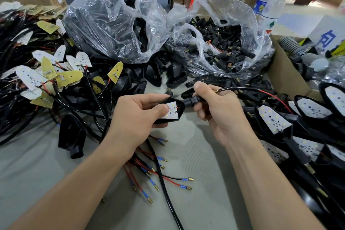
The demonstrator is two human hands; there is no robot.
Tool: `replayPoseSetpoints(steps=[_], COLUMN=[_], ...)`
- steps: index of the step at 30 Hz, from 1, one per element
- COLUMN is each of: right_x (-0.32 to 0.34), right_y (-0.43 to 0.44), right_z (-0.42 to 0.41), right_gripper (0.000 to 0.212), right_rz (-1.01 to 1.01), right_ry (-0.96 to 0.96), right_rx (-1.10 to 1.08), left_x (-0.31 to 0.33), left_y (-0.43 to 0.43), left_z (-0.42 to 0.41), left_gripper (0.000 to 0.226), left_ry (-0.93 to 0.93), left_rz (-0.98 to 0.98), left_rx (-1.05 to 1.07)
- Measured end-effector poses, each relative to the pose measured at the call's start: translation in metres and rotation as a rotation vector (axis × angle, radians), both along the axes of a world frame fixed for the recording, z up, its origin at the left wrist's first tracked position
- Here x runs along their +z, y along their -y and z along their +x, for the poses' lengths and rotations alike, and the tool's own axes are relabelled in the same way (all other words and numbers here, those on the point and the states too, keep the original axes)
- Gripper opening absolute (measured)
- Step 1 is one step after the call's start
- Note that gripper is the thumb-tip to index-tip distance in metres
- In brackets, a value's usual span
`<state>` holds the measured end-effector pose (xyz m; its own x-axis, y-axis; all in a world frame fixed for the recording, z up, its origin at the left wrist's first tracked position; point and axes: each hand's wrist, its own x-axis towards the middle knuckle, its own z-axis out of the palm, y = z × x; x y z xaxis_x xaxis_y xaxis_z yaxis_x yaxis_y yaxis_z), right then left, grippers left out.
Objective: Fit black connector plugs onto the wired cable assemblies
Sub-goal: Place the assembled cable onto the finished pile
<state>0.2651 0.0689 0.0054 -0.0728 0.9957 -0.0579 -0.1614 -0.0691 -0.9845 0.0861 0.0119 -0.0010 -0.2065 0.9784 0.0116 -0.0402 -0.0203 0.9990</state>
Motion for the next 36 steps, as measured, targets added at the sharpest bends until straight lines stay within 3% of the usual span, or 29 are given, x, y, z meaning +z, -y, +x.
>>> replayPoseSetpoints(steps=[8, 14, 17, 23, 31, 36], right_x=[-0.001, 0.001, -0.001, -0.001, -0.005, -0.001], right_y=[0.0, 0.003, 0.004, 0.008, 0.013, 0.008], right_z=[0.001, -0.003, -0.004, -0.01, -0.025, -0.018], right_gripper=[0.024, 0.031, 0.026, 0.028, 0.039, 0.049], right_rz=[0.04, -0.074, -0.002, 0.072, 0.129, 0.125], right_ry=[0.054, -0.1, -0.021, 0.092, 0.165, 0.122], right_rx=[-0.005, 0.075, 0.065, 0.009, -0.091, -0.163], left_x=[-0.001, -0.001, -0.005, -0.005, -0.001, -0.002], left_y=[0.004, 0.003, 0.003, 0.005, 0.005, 0.001], left_z=[0.006, 0.006, 0.005, 0.012, 0.012, 0.008], left_gripper=[0.023, 0.027, 0.026, 0.029, 0.03, 0.024], left_ry=[0.104, -0.028, -0.064, 0.157, 0.166, 0.207], left_rz=[0.031, 0.145, 0.129, 0.025, 0.038, -0.074], left_rx=[0.077, 0.138, 0.155, 0.019, -0.028, -0.149])
